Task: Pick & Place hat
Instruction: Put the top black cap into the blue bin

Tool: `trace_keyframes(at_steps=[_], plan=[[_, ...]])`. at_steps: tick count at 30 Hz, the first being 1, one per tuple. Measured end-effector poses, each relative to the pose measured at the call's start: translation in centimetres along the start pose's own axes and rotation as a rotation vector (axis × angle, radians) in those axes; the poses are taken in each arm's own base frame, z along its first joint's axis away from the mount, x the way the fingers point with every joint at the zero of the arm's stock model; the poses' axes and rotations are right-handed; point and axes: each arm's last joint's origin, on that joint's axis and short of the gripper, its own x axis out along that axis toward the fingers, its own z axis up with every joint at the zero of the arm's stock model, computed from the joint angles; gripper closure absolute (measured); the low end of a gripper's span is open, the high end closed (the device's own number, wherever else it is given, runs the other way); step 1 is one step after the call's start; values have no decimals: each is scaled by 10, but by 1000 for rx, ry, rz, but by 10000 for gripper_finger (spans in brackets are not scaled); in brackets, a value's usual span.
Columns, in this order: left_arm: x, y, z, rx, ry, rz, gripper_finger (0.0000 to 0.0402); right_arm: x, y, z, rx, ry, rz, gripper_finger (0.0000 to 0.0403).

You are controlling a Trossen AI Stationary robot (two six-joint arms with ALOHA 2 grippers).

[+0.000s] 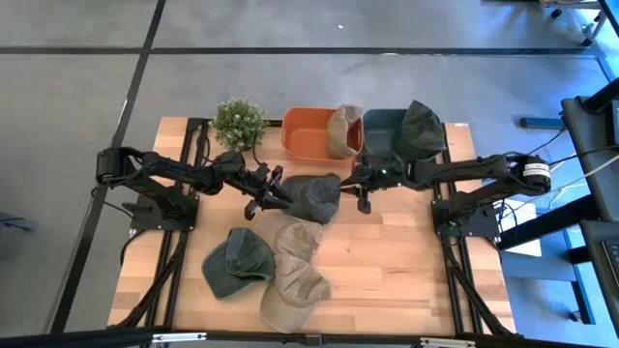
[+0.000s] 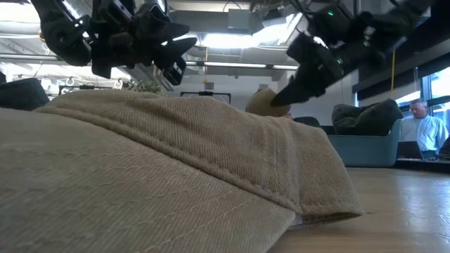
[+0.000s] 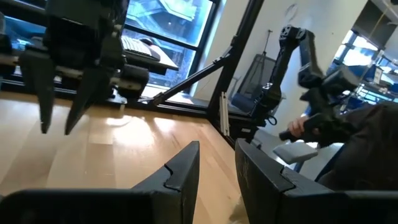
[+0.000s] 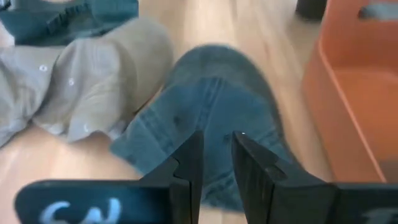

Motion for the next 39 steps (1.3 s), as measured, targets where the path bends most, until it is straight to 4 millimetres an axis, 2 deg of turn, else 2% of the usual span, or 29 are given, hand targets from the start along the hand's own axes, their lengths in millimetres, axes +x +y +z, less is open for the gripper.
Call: trace_keyframes(at_steps=[4, 9, 13, 18, 23, 26, 34, 39], plan=[[0, 0, 0, -1, 0, 1, 302, -2, 5, -26, -36, -57, -4, 319], [0, 0, 0, -1, 2, 2, 302, -4, 8, -43, 15, -80, -3, 319], [0, 0, 0, 28, 2, 2, 302, -1, 8, -41, 83, -116, 4, 319], [0, 0, 0, 30, 1, 3, 302, 5, 9, -43, 74, -133, 6, 319], [0, 0, 0, 30, 5, 4, 302, 14, 9, -52, 81, -91, 33, 315], [0, 0, -1, 33, 5, 3, 302, 20, 9, -60, 95, -57, 40, 292], [0, 0, -1, 63, 5, 3, 302, 39, 7, -77, 143, -47, 15, 184], [0, 0, -1, 63, 5, 3, 302, 51, 8, -90, 116, -13, 20, 150]])
